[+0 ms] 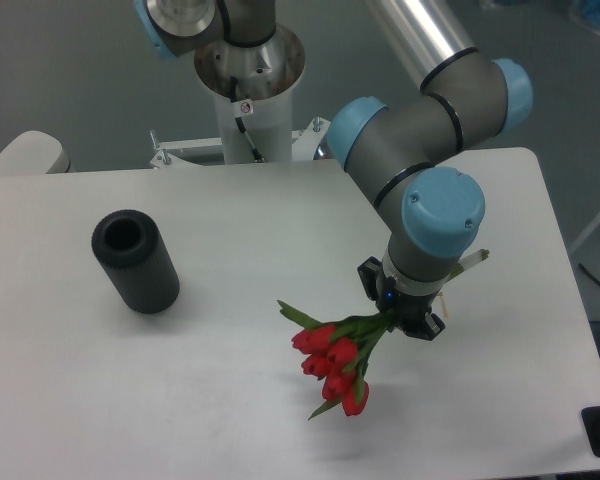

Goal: Insert the flowers into the vase

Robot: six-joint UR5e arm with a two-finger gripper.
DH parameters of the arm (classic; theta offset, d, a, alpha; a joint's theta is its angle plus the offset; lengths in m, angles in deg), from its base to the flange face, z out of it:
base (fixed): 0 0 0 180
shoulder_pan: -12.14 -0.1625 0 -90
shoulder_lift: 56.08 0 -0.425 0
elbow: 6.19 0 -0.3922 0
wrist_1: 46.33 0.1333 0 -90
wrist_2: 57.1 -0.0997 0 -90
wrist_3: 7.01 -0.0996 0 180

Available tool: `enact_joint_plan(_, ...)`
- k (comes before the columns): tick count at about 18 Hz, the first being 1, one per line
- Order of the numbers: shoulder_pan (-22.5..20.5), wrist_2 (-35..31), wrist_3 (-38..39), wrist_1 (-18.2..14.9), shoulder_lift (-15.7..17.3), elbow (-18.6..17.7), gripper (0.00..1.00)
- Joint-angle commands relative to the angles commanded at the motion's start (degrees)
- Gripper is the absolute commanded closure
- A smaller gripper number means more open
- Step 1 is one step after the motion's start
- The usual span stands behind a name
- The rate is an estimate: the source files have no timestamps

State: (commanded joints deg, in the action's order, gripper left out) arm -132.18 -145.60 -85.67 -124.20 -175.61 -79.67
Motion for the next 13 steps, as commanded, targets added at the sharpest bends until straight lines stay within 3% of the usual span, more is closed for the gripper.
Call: enact_joint_plan(13,0.2,4.2,0.9,-0.4,0.5,-0.8,1.0)
